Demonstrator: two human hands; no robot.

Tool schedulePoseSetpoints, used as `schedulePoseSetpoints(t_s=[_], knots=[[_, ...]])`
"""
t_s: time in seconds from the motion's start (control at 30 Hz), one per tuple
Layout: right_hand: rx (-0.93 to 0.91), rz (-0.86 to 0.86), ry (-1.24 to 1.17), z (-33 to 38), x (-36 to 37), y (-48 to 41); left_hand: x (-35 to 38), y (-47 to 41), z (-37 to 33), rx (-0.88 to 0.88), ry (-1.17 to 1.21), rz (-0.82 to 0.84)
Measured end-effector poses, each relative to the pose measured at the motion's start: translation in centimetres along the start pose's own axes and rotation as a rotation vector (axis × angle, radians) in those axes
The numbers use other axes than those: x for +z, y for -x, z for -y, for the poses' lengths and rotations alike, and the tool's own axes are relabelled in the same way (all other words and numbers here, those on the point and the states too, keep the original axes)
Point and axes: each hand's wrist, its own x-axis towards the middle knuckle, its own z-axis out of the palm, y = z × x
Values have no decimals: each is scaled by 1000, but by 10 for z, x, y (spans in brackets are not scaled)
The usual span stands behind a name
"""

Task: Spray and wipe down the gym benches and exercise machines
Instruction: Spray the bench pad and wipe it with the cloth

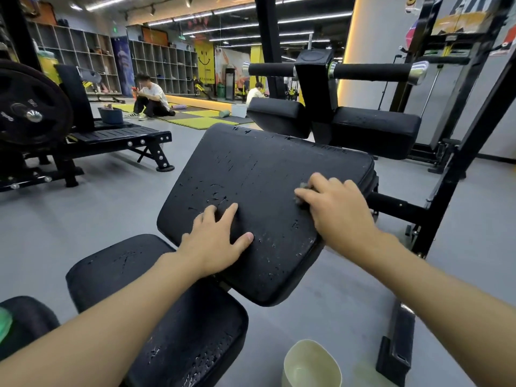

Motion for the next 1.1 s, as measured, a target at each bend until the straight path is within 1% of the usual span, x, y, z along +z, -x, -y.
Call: schedulePoseSetpoints(t_s=[0.03, 0.07, 0.13, 0.17, 0.2, 0.23, 0.27, 0.3, 0.33, 0.37, 0.4, 0.43, 0.47, 0.5, 0.57, 0.6, 0.63, 0.67, 0.73, 0.77, 0.8, 0.83, 0.9, 0.93, 0.97, 1.03, 1.07, 1.1], knots=[[79, 8, -5, 8, -2, 1, 1, 4, 6, 19, 28, -34], [40, 36, 2, 25, 0, 5, 2, 7, 11, 33, 47, -61], [-243, 103, 36, 61, 9, 26, 3, 11, 23, 64, 66, -74], [-346, 126, 39, 63, 11, 29, 3, 12, 29, 73, 84, -75], [-359, 145, 43, 54, 10, 22, 3, 11, 34, 76, 114, -81], [-287, 100, 57, 40, 11, 9, 3, 9, 40, 67, 151, -92], [-163, 45, 61, 29, 11, -3, 3, 8, 46, 47, 178, -101], [-31, 26, 49, 28, 9, -9, 3, 6, 51, 25, 183, -102], [17, 43, 38, 34, 9, -10, 5, 5, 54, 3, 171, -97], [-43, 96, 37, 47, 11, -6, 7, 4, 57, -14, 163, -88], [-179, 142, 46, 61, 15, 3, 8, 4, 59, -20, 165, -80], [-322, 155, 59, 65, 20, 9, 9, 4, 61, -18, 174, -79], [-389, 161, 57, 58, 19, 5, 9, 3, 63, -8, 182, -84], [-350, 147, 65, 44, 17, -8, 7, 2, 65, 4, 196, -92], [-86, 28, 39, 19, 15, -35, 3, 1, 70, 17, 217, -92], [28, 16, 2, 21, 14, -38, 1, 1, 72, 18, 217, -77], [34, 37, -25, 31, 14, -36, 0, 1, 74, 14, 208, -64], [-56, 87, -52, 47, 18, -29, 0, 1, 74, 12, 196, -58], [-313, 139, -59, 61, 30, -13, 2, 1, 77, 20, 165, -62], [-355, 156, -68, 54, 29, -19, 4, 1, 79, 27, 159, -62], [-310, 137, -72, 42, 28, -32, 5, 0, 83, 34, 163, -59], [-211, 71, -73, 31, 29, -48, 6, -2, 86, 34, 176, -56], [10, 51, -96, 34, 26, -58, 6, -6, 90, 27, 207, -53], [1, 82, -93, 48, 27, -55, 6, -8, 92, 13, 243, -61], [-86, 140, -91, 67, 31, -46, 6, -10, 92, 1, 284, -77], [-356, 204, -69, 81, 40, -31, 5, -15, 94, -23, 335, -110], [-394, 220, -80, 74, 39, -37, 4, -18, 95, -40, 356, -103], [-341, 189, -91, 60, 38, -51, 2, -22, 98, -59, 375, -90]])
